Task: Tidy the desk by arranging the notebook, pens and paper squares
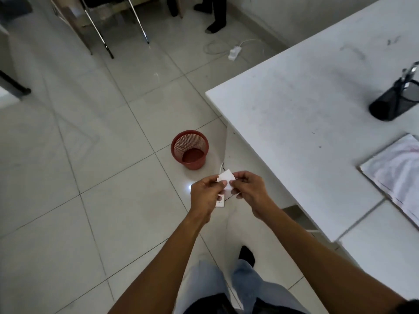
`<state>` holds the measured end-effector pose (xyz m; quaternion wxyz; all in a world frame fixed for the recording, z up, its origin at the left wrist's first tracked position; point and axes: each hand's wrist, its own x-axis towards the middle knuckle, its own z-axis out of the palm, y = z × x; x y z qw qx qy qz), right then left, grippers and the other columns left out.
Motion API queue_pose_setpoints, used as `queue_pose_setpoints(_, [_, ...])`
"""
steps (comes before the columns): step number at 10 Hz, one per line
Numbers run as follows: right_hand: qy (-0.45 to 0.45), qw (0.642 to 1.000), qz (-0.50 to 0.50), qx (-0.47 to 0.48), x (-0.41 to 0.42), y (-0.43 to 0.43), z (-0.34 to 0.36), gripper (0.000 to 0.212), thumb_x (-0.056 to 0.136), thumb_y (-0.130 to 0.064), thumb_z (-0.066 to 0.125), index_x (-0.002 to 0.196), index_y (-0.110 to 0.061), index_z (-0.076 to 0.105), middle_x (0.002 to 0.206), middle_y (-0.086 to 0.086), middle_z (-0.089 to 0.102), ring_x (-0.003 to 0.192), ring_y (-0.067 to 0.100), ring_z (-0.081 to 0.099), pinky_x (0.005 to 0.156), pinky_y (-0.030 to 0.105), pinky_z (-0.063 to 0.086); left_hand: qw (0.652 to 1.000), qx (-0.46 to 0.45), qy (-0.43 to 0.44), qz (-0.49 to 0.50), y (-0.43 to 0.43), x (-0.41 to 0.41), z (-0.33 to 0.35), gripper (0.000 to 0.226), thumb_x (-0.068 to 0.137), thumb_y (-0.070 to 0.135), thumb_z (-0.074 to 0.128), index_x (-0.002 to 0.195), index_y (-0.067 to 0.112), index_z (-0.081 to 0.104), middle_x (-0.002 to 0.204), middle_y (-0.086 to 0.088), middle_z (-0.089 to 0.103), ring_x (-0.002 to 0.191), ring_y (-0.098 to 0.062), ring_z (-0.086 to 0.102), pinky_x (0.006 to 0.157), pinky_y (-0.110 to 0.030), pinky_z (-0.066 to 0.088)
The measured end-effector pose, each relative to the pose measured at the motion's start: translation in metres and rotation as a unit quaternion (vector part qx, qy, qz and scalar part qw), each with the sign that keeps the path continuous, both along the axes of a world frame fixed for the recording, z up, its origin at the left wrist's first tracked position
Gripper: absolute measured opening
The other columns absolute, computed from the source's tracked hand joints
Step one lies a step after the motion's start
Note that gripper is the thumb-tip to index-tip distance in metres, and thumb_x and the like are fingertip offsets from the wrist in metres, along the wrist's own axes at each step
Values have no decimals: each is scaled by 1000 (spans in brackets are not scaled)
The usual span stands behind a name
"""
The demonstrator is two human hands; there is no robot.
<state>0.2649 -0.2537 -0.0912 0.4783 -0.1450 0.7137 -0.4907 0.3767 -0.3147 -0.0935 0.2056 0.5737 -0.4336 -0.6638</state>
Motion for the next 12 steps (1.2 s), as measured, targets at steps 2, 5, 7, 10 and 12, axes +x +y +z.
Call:
queue_pose_setpoints(2, [-15, 999, 21, 38, 4, -106, -29, 13, 83, 0, 61, 95, -5, 63, 70, 6, 64, 53, 13, 56, 48, 22, 42, 998, -7, -10, 58, -91, 1, -29, 20, 79, 7, 72, 97, 10, 64, 77, -4, 70, 60, -13, 64, 56, -24, 50])
queue_pose_setpoints(5, [-31, 994, -4, 102, 15, -288, -116, 14, 83, 0, 61, 93, -9, 63, 72, 6, 64, 58, 16, 57, 50, 24, 43, 992, 37, -38, 111, -264, -1, -124, 22, 79, 6, 72, 98, 3, 62, 86, -12, 71, 63, -17, 66, 54, -20, 51])
queue_pose_setpoints(7, [-45, 989, -30, 138, 13, -363, -180, 20, 83, 0, 60, 102, -6, 61, 76, 5, 62, 58, 15, 60, 54, 27, 45, 992, 36, -61, 102, -339, -7, -192, 27, 79, 3, 71, 103, -4, 62, 95, -19, 70, 57, -11, 67, 49, -15, 51])
queue_pose_setpoints(10, [-14, 984, -20, 177, -15, -415, -252, 45, 84, -11, 64, 127, -18, 51, 116, 9, 62, 93, 27, 68, 74, 38, 60, 996, 32, -73, 39, -396, -33, -250, 37, 85, 26, 66, 118, 12, 58, 106, 1, 67, 95, -15, 62, 74, -20, 51])
queue_pose_setpoints(12, [65, 972, 7, 224, -30, -412, -271, 40, 85, -13, 60, 124, -16, 53, 123, 15, 62, 109, 35, 61, 89, 46, 54, 987, 27, -146, 64, -406, -29, -263, 36, 89, 29, 59, 120, 11, 55, 116, -5, 65, 101, -18, 60, 92, -35, 51])
